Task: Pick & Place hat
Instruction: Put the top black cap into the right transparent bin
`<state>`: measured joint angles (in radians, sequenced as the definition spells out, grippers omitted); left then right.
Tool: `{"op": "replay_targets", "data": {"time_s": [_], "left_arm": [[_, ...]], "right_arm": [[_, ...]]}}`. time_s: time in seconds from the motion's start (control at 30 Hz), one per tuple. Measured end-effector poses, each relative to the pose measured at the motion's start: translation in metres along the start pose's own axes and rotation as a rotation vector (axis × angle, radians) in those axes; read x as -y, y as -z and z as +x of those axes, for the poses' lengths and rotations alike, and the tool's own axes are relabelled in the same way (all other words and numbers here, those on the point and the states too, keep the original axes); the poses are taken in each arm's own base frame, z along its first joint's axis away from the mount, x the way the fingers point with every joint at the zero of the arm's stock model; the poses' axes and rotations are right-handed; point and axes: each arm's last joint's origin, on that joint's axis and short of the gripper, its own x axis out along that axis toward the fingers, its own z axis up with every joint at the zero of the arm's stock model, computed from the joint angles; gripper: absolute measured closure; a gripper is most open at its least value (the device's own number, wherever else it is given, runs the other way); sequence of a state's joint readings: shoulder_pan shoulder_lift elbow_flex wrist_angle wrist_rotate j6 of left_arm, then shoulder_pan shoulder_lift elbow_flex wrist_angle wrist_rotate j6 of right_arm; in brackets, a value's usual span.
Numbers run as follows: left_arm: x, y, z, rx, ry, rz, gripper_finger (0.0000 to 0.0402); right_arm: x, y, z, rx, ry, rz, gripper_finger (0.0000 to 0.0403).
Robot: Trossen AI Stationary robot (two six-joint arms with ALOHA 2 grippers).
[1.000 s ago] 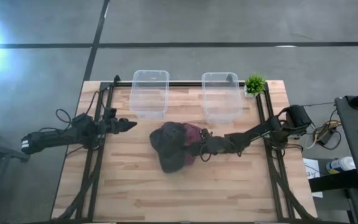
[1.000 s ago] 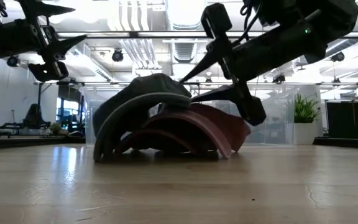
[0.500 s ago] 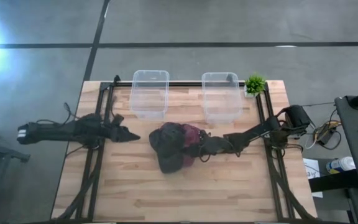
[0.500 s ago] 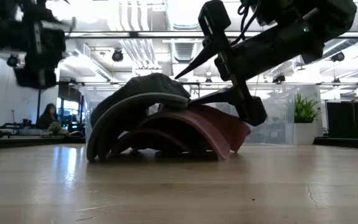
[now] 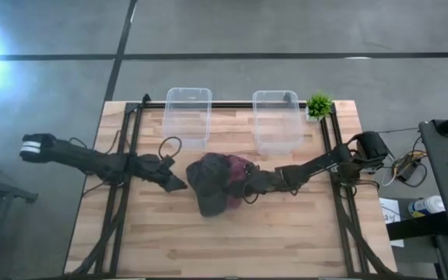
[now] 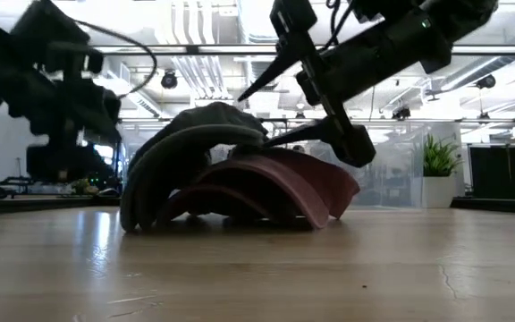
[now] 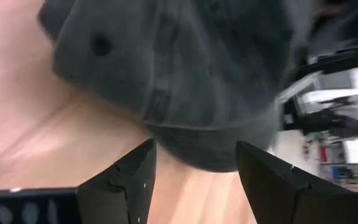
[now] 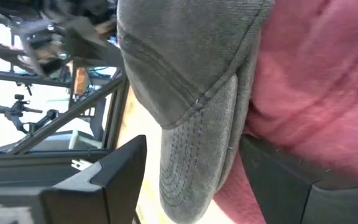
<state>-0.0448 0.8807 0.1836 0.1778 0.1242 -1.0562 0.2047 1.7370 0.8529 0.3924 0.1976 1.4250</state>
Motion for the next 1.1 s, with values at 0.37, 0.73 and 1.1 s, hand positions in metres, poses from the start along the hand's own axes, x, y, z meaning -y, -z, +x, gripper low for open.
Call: {"op": "replay_targets", "data": {"time_s": [0.37, 0.73, 1.1], "left_arm": [[-0.005, -0.004, 0.043, 0.018, -0.006, -0.002, 0.0188], [0.017, -0.017, 0.076, -0.051, 0.029, 0.066, 0.0188], [0.039, -0.024, 0.054, -0.035, 0.142, 0.086, 0.0188]], "right_arm": [[-0.02, -0.005, 0.003, 0.008, 0.035, -0.025, 0.0149], [-0.016, -0.001, 0.026, -0.071, 0.087, -0.06, 0.017], [-0.044, -0.008, 0.006, -0.079, 0.109, -0.141, 0.0309]]}}
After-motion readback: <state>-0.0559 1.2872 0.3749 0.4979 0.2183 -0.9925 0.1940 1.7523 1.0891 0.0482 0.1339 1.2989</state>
